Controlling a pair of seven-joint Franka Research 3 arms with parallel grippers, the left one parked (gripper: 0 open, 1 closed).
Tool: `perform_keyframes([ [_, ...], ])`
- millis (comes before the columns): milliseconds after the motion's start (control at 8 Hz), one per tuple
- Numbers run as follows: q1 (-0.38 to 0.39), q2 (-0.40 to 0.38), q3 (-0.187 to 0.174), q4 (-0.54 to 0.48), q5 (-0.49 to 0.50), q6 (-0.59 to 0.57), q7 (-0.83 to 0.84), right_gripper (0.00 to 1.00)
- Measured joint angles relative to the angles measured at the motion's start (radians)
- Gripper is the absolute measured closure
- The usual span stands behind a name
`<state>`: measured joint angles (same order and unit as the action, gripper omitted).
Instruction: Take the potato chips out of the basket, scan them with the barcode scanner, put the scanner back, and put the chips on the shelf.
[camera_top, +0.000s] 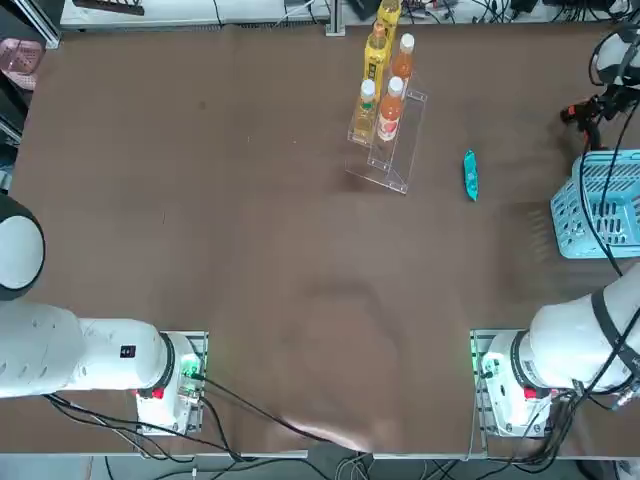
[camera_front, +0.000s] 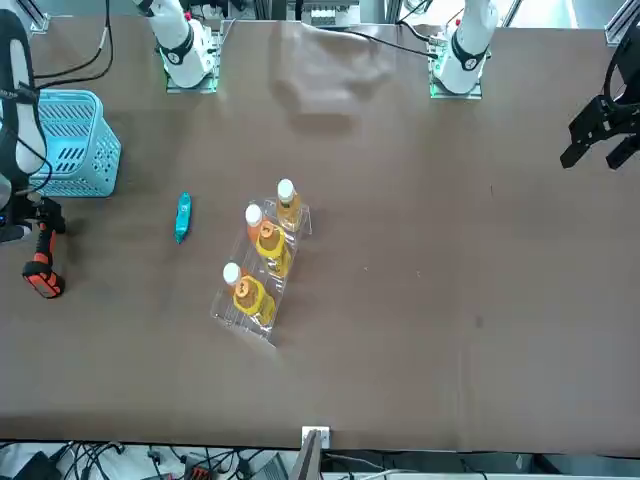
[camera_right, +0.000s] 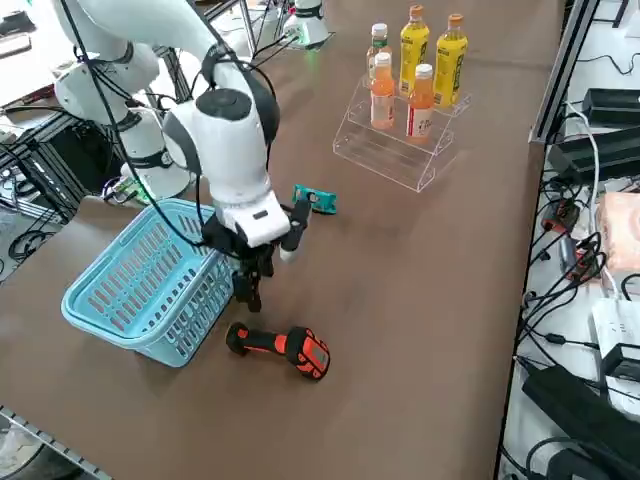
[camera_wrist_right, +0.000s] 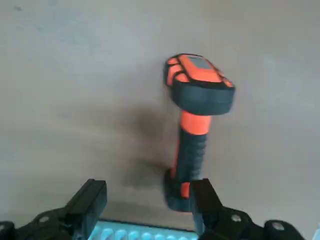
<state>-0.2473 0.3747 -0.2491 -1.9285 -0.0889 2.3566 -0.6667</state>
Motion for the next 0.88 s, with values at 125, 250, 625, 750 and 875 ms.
perform_keyframes([
  [125,-0.023,0.032,0.0,0.014,0.021,0.037,-0.047,0.0],
  [250,-0.039,0.061,0.0,0.029,0.062,0.062,-0.105,0.0],
  [625,-0.076,0.172,0.001,0.124,0.189,0.071,-0.262,0.0],
  [750,-0.083,0.208,0.001,0.155,0.207,0.072,-0.283,0.0],
  [875,-0.086,0.236,0.002,0.18,0.21,0.073,-0.288,0.0],
])
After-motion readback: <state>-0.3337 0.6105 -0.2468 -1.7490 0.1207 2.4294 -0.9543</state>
